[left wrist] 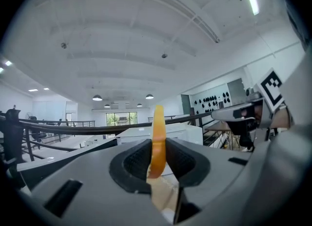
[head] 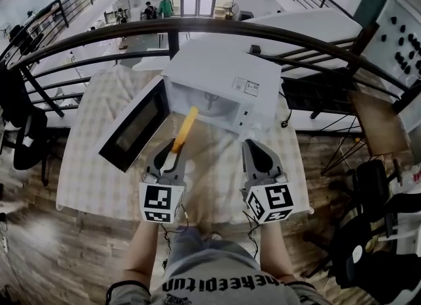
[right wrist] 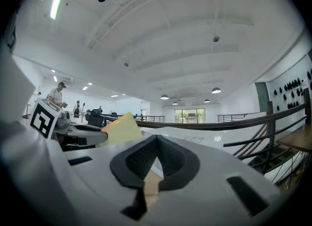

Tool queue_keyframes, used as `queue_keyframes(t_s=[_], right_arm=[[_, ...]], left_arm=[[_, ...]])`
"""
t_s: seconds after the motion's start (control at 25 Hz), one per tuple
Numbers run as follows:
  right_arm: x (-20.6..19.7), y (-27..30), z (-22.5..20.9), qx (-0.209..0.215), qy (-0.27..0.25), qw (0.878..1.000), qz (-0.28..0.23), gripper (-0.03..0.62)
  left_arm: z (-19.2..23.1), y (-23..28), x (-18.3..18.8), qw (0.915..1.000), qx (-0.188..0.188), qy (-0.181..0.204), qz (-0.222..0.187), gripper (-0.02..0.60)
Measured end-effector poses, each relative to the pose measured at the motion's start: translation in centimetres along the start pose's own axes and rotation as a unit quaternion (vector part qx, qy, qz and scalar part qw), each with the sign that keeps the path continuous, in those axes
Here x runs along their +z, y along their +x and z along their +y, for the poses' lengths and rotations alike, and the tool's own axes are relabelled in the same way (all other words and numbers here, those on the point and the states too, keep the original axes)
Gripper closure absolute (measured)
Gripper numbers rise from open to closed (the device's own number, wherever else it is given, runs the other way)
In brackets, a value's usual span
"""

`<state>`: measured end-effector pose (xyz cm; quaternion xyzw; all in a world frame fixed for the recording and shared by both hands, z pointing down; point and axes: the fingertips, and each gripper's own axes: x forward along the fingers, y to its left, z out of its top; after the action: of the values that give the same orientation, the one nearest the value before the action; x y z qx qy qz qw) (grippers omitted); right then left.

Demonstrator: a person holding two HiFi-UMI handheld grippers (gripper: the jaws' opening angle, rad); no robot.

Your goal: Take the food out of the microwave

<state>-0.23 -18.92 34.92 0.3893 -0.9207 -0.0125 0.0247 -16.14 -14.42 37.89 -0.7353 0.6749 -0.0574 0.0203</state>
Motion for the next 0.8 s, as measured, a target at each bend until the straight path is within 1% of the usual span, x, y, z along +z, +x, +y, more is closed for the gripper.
queue_keyframes(t_s=[0.36,0.8], right_arm=[[0.9,-1.3,0.0,0.008,-0.003,1.000,-0.012,0.589],[1.5,-3.1,-0.7,0.009,-0.012,1.000,-0.018,0.589]], left_arm=[[-0.7,-1.9,2.7,0.9992,0.018,-0.027,-0.026,0.500],[-1.5,-3.7,4.9,0.9967,0.043,-0.042,-0.055,0.500]])
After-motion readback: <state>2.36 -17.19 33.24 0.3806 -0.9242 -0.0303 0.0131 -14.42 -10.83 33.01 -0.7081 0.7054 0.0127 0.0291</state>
